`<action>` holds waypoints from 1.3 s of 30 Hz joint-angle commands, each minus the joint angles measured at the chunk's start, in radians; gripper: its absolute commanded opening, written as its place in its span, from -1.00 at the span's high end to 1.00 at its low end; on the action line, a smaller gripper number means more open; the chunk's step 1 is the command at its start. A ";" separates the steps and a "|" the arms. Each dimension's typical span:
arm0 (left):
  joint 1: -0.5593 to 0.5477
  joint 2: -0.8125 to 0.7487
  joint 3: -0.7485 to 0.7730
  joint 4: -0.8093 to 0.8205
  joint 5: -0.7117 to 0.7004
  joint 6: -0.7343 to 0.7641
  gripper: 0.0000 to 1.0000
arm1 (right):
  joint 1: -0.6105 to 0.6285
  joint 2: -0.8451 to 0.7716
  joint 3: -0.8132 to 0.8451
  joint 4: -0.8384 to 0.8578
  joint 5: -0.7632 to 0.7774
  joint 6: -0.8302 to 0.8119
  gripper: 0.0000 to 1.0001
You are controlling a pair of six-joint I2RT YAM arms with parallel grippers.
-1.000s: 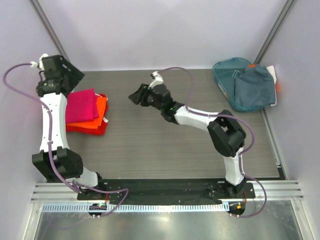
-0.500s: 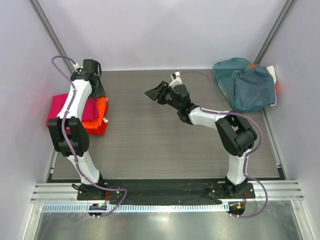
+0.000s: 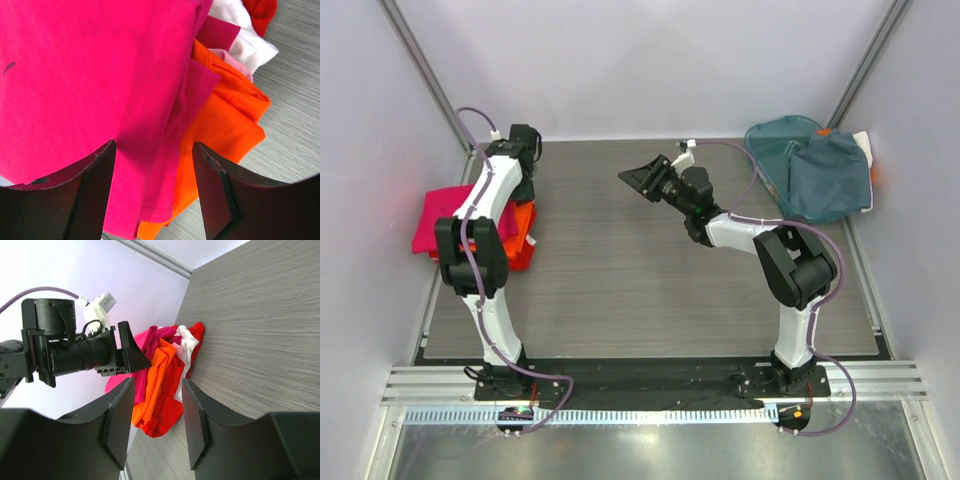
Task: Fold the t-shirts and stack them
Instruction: Neatly place the folded tshirt to the corner
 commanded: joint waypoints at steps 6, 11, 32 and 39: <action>0.002 0.025 0.028 -0.002 -0.098 0.014 -0.06 | 0.029 0.120 0.150 -0.001 -0.120 0.055 0.33; 0.014 0.022 0.022 0.001 -0.104 0.013 0.19 | 0.095 0.213 0.257 -0.024 -0.174 0.077 0.41; 0.014 0.006 -0.027 0.012 -0.055 0.030 1.00 | 0.183 0.307 0.429 -0.162 -0.199 0.032 0.41; -0.020 -0.101 -0.080 0.027 -0.132 0.051 1.00 | 0.175 0.310 0.415 -0.135 -0.203 0.054 0.43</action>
